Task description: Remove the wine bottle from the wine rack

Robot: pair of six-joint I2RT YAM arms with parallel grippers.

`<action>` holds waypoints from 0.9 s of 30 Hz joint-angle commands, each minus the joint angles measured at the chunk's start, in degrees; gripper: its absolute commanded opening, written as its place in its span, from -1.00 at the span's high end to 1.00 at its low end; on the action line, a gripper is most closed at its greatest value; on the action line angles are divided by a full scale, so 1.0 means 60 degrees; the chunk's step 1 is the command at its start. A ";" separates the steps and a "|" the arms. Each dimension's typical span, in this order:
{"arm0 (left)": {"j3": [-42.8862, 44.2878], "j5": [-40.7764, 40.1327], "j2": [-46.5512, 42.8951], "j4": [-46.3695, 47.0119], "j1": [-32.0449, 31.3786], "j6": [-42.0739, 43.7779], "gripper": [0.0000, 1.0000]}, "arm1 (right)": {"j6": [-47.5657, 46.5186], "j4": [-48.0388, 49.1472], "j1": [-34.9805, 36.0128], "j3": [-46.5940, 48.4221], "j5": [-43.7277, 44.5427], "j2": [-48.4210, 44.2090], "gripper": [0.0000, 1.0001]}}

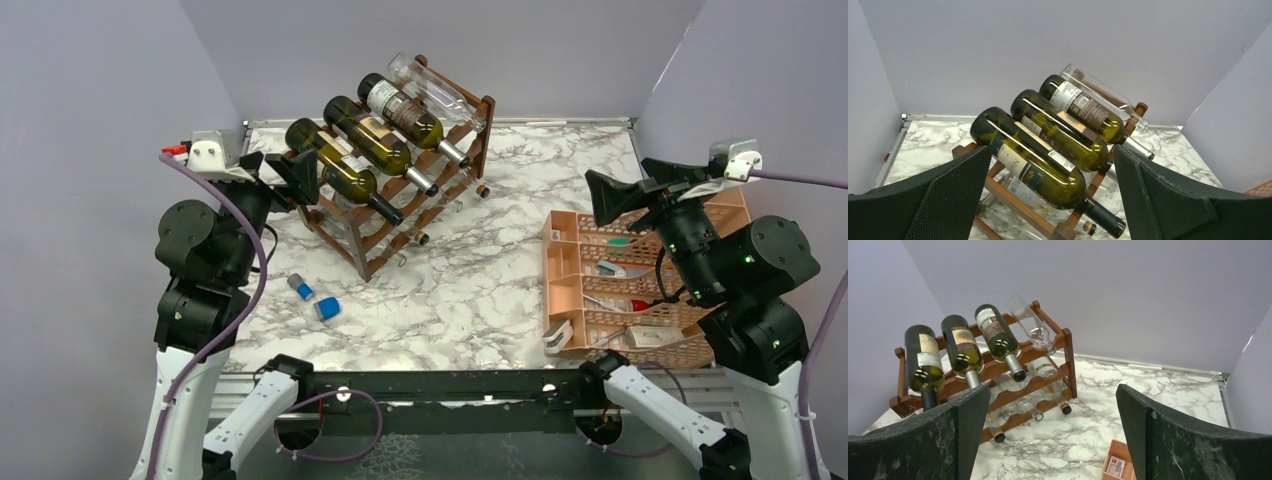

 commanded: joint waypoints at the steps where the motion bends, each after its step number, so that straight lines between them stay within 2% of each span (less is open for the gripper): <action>1: -0.0370 0.0741 -0.0407 0.0272 0.0279 -0.0391 -0.98 | 0.0125 0.0010 -0.0150 -0.0440 0.0321 -0.0326 -0.99; 7: -0.0701 0.1160 -0.0883 0.0123 0.0552 -0.0659 -0.98 | 0.0111 0.0043 -0.0286 -0.0931 0.0294 -0.0457 -0.99; 16: -0.0617 0.1595 -0.1068 -0.0573 0.0756 -0.1190 -0.98 | 0.0068 0.0394 -0.0395 -0.2142 -0.0817 -0.0482 -0.99; 21: -0.0434 0.1941 -0.0721 -0.1079 0.0795 -0.1387 -0.98 | 0.0303 0.0714 -0.0414 -0.2754 -0.1771 -0.0297 -0.99; 27: 0.0462 0.2157 0.0555 -0.2251 0.0819 -0.1823 -0.98 | 0.0598 0.0724 -0.0426 -0.3163 -0.2209 0.0128 -0.99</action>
